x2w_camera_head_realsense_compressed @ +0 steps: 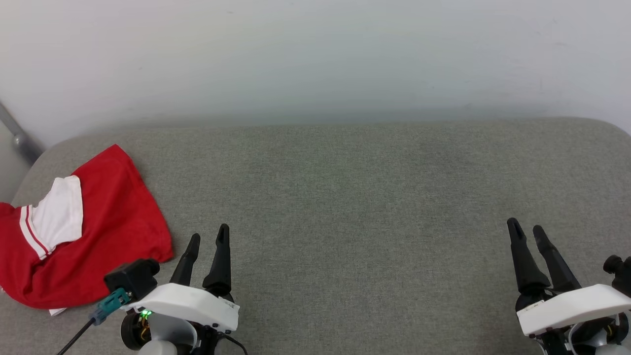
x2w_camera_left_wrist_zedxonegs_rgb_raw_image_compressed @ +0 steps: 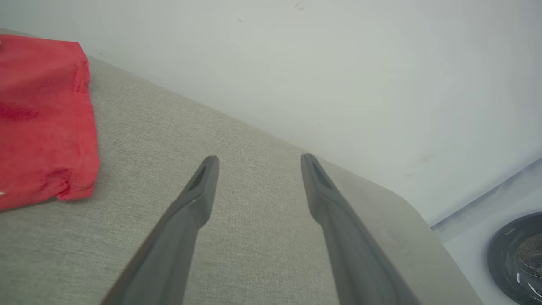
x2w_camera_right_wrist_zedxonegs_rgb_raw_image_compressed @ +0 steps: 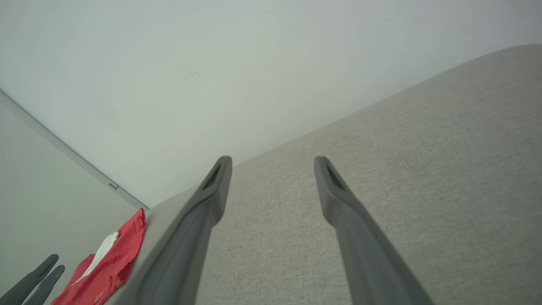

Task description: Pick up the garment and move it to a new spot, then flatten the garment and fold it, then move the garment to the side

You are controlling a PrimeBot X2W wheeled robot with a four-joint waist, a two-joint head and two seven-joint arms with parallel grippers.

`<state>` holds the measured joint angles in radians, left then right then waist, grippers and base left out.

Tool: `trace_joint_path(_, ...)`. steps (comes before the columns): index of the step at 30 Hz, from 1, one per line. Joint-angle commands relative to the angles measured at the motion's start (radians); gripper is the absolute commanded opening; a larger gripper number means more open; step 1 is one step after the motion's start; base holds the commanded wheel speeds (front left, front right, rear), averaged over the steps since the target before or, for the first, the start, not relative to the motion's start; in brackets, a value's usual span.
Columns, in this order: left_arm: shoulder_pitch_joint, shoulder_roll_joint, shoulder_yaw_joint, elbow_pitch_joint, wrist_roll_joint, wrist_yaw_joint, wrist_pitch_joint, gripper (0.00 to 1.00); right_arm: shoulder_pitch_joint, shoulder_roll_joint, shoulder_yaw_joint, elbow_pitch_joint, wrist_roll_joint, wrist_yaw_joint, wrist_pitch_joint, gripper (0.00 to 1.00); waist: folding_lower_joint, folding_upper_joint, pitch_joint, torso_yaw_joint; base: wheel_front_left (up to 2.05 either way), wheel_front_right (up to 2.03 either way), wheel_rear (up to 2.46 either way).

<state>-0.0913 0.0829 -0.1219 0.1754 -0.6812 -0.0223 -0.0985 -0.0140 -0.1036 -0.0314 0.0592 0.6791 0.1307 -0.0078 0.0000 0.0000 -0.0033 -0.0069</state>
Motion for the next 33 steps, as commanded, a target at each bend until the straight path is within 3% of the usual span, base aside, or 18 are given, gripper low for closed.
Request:
trace_joint_path(1, -0.022, 0.009, -0.006, -0.014, 0.031, 0.006, -0.009, 1.00, -0.002, -0.011, 0.002, -0.020, -0.028, 0.000, 0.000, 1.00, 0.0000, 0.0000, 0.000, 0.000, 0.00, 0.00, 0.00)
trace_joint_path(17, -0.026, 0.064, -0.067, -0.020, 0.237, 0.075, -0.057, 1.00, -0.004, -0.034, 0.001, -0.059, -0.253, 0.000, 0.012, 1.00, 0.0000, 0.0000, -0.001, 0.001, 0.00, 0.00, 0.00)
trace_joint_path(33, -0.032, 0.077, -0.108, -0.005, 0.353, 0.087, -0.095, 1.00, 0.010, -0.036, 0.000, -0.112, -0.423, 0.000, 0.018, 1.00, 0.0000, 0.0000, -0.003, 0.001, 0.00, 0.00, 0.00)
